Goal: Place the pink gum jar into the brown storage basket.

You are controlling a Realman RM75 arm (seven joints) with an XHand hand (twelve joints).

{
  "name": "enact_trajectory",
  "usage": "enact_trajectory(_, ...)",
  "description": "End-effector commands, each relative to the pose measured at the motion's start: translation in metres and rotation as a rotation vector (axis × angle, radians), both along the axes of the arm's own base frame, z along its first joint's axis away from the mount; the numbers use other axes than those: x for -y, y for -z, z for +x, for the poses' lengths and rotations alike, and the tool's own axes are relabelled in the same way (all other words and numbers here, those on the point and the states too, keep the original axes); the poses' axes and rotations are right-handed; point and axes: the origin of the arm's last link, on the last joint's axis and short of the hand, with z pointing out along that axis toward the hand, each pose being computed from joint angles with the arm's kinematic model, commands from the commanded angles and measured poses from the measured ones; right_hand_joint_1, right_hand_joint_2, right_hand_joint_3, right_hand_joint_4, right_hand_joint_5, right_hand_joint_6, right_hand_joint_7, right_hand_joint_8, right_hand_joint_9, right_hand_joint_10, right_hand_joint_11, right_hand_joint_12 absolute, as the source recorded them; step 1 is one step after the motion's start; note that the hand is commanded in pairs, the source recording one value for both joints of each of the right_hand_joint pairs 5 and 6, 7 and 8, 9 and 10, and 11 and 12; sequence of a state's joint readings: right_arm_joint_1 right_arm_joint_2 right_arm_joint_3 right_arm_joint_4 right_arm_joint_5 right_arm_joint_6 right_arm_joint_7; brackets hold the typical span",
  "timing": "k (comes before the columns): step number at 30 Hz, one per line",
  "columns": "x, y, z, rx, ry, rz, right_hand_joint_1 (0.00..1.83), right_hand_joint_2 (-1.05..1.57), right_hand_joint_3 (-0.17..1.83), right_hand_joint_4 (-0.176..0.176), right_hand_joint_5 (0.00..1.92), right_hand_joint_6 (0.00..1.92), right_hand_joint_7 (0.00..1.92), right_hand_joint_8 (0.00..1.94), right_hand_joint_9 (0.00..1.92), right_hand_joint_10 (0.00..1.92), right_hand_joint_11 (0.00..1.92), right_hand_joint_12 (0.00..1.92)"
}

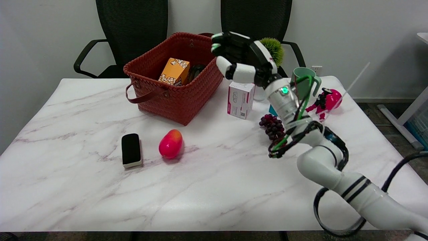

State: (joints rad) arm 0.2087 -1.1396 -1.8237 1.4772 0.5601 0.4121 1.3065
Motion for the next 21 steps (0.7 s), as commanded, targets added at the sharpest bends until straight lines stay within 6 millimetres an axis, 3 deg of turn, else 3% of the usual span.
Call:
enact_trajectory(1,-0.059,-0.038,-0.066,0.033,0.015,-0.143,1.22,0.63,0.97,0.0,0.69,0.69,0.91,0.91,0.62,0.62,0.62,0.62)
enact_trajectory(12,-0.076,-0.048,-0.08,0.021,-0.077,-0.175,1.23,0.56,0.92,0.0,0.62,0.62,0.98,0.98,0.72,0.72,0.69,0.69)
enact_trajectory(21,-0.072,-0.062,-0.091,-0.005,-0.054,-0.211,1.22,0.5,0.92,0.0,0.61,0.61,0.99,0.99,0.76,0.76,0.73,0.73)
